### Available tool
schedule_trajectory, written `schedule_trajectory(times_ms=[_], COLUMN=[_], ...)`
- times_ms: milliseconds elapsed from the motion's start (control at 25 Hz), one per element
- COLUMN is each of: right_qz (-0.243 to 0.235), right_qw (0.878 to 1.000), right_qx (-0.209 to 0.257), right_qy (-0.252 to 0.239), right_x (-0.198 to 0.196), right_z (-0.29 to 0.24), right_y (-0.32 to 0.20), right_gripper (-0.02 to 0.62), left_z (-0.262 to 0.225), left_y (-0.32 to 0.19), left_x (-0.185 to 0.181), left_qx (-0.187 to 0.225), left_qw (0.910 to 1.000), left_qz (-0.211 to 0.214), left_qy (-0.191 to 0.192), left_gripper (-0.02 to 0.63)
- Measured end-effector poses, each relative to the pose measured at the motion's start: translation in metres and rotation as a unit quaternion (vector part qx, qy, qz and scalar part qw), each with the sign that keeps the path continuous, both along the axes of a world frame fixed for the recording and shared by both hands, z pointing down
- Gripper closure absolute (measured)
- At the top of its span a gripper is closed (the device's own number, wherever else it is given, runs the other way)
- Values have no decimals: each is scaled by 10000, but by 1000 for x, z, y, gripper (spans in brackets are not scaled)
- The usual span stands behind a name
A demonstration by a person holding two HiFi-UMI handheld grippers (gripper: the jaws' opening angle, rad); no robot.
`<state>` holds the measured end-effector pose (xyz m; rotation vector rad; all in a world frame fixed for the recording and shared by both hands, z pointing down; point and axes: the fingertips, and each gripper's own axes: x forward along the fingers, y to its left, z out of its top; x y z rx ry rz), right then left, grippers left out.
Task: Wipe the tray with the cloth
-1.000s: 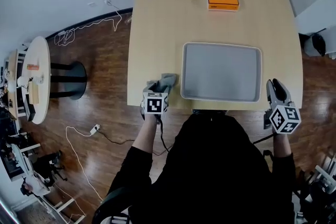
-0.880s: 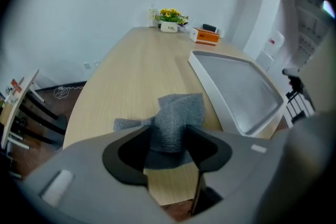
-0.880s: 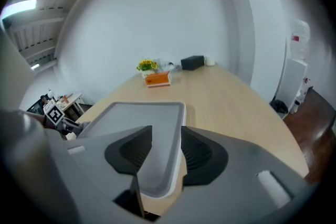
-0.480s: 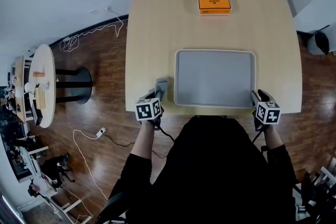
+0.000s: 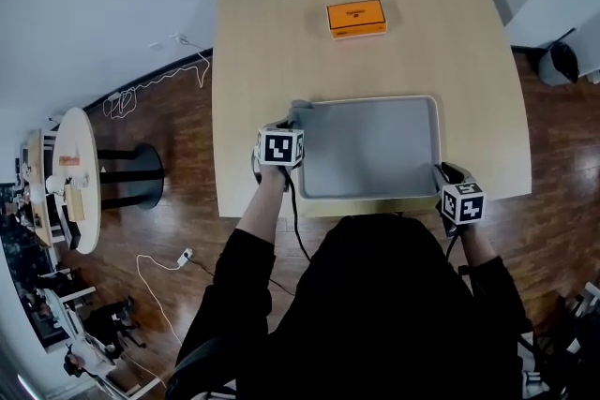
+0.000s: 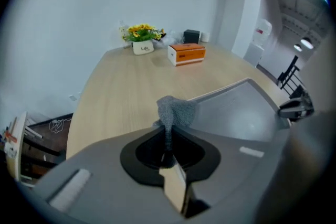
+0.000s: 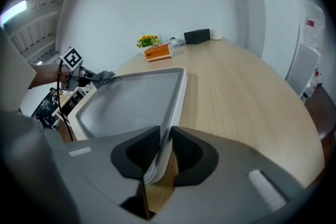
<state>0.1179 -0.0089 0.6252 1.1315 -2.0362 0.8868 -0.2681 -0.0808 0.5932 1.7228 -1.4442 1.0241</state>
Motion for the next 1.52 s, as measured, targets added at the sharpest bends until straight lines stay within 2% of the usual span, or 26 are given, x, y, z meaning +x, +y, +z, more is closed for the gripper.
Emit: schedule_trajectory(times_ms=[120, 240, 360, 440, 520, 640, 760, 840, 920, 1000, 1120, 1320, 1520], right_qz=[72, 148, 192, 219, 248, 273, 254, 235, 203, 151, 106, 23, 39], right_qw=[9999, 9997, 9994, 9991, 9986, 9979, 9977, 9977, 9979, 9982, 9986, 9993, 9996], right_qx=[43, 81, 120, 145, 168, 195, 198, 188, 179, 177, 145, 89, -13], right_qy=[-76, -171, -244, -324, -428, -548, -591, -604, -591, -560, -494, -375, -284], right_x=[-1, -1, -1, -1, 0, 0, 0, 2, 3, 5, 7, 8, 8], right_z=[-1, -3, -4, -4, -3, -3, -3, -3, -3, -3, -4, 0, 2], right_y=[1, 1, 0, -1, -1, 0, 0, 0, 0, -1, 0, -2, -2], right_gripper=[520, 521, 521, 520, 520, 518, 517, 515, 515, 514, 514, 512, 512], left_z=[20, 31, 33, 33, 34, 29, 26, 27, 28, 28, 27, 31, 36], left_y=[-14, -22, -37, -47, -50, -57, -50, -44, -40, -35, -25, -7, 13], left_x=[23, 65, 127, 179, 230, 302, 348, 361, 356, 334, 280, 170, 69], left_qx=[-441, -648, -657, -615, -668, -529, -554, -528, -464, -466, -478, -513, -638], left_qw=[9985, 9967, 9908, 9827, 9735, 9583, 9448, 9380, 9339, 9368, 9493, 9730, 9836], left_qz=[280, 498, 1183, 1747, 2185, 2801, 3214, 3413, 3537, 3458, 3097, 2239, 1662], left_qy=[-167, -25, -66, -13, 75, 202, 304, 283, 234, 231, 246, 244, -276], left_gripper=[602, 601, 601, 601, 601, 601, 601, 601, 601, 601, 601, 601, 601])
